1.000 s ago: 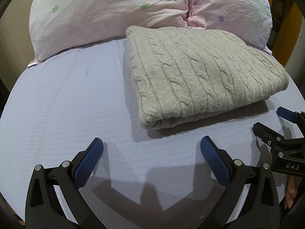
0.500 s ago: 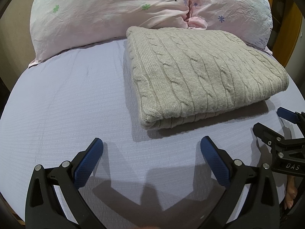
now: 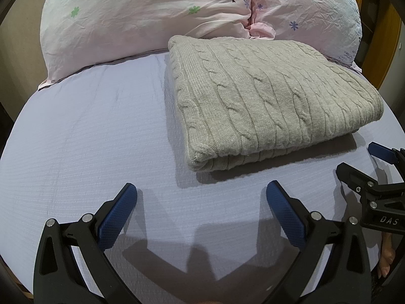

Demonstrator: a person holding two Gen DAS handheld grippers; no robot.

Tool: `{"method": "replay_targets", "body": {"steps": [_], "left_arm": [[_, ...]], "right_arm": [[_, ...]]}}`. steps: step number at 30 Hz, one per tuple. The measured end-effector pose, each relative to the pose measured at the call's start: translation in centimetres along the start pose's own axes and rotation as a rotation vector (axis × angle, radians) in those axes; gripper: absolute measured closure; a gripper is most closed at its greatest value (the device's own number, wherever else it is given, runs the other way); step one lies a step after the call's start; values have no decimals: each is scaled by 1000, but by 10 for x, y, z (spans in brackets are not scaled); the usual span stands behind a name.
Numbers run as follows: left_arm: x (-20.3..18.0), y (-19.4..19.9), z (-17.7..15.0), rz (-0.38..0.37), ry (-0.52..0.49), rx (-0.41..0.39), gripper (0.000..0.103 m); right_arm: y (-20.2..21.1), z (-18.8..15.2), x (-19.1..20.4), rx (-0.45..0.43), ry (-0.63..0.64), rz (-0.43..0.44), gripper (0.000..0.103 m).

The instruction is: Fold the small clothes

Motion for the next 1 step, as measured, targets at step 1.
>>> {"method": "replay_targets", "body": {"steps": [1], "left_arm": [[0,0,0,0,0,0,1]], "right_arm": [[0,0,0,0,0,0,2]]}}
Point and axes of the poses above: each gripper's, at about its wrist camera, not at the fingertips, and y roughly against the way its jaws point, x to its left, z to its top, the point moved 6 cm from there along -y, roughly the way its jaws point, and after that the axes turned 8 degrees about -y, right-handed, at the moved point
